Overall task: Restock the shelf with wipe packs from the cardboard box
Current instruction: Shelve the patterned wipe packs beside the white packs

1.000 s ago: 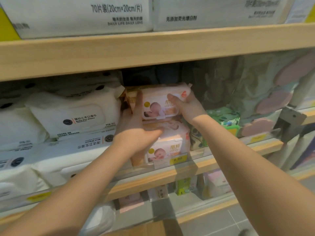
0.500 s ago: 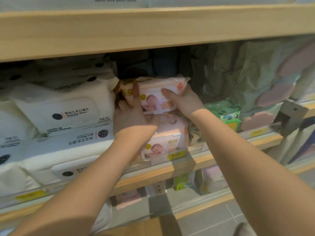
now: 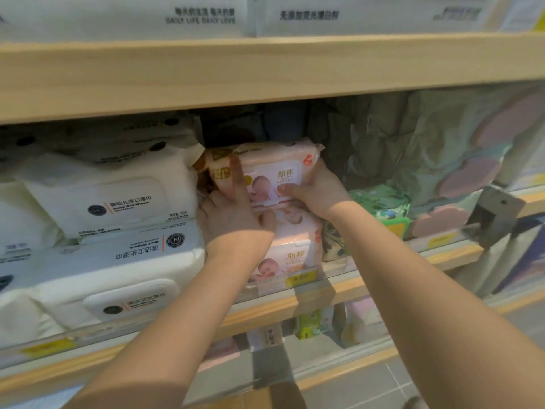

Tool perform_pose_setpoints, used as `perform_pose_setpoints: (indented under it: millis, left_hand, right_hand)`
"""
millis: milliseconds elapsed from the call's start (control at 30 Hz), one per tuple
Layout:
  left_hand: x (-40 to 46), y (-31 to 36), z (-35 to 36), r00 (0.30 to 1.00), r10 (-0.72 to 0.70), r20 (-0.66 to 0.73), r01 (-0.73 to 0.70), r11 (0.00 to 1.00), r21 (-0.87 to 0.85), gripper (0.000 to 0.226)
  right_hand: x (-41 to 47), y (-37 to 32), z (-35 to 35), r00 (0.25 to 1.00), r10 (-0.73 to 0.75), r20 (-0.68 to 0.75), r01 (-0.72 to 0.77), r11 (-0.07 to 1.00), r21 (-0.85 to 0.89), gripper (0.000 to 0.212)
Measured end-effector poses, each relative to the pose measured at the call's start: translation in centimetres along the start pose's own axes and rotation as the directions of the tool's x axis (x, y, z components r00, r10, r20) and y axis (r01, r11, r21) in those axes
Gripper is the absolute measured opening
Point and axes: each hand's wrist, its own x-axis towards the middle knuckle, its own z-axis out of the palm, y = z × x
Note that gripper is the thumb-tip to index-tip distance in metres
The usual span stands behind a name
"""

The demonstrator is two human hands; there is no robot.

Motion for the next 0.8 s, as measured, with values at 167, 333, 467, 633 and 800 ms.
perform_pose_setpoints:
  millis: [167,333,467,633,800]
  left_hand:
    - [-1.0,-0.2,-3.2,0.978,-0.014,0.21,0.031,0.996,-0.079,0.047]
    - [-5.3,-0.9,-7.8,0.995,0.081,0.062,-0.059,0.953,-0.296,0.03]
    - [-11.7,-3.7,-9.9,0.981,0.179,0.077,-0.139,0.919,-0.37,0.067]
    - [-20.5,-10.7,-8.5,0.96,0.209,0.187,-0.153,0.95,-0.274,0.068]
    - [-29.0,-18.4,-4.4,0.914,0.174,0.367,-0.105,0.974,-0.199,0.065]
  right_hand:
    - [-2.1,-1.4,-2.6,0.998,0.047,-0.038,-0.048,0.998,-0.044,0.116]
    - [-7.6,-3.1,-6.7,1.0,0.012,-0.001,-0.012,0.995,-0.095,0.092]
    - [-14.8,-4.9,-7.4,0.99,-0.039,0.138,0.064,0.98,-0.187,0.08]
    - [-23.7,-4.7,-4.1,0.955,-0.036,0.295,0.091,0.98,-0.176,0.073]
    - [-30.6,-2.1,1.6,0.919,-0.057,0.39,0.15,0.966,-0.211,0.069]
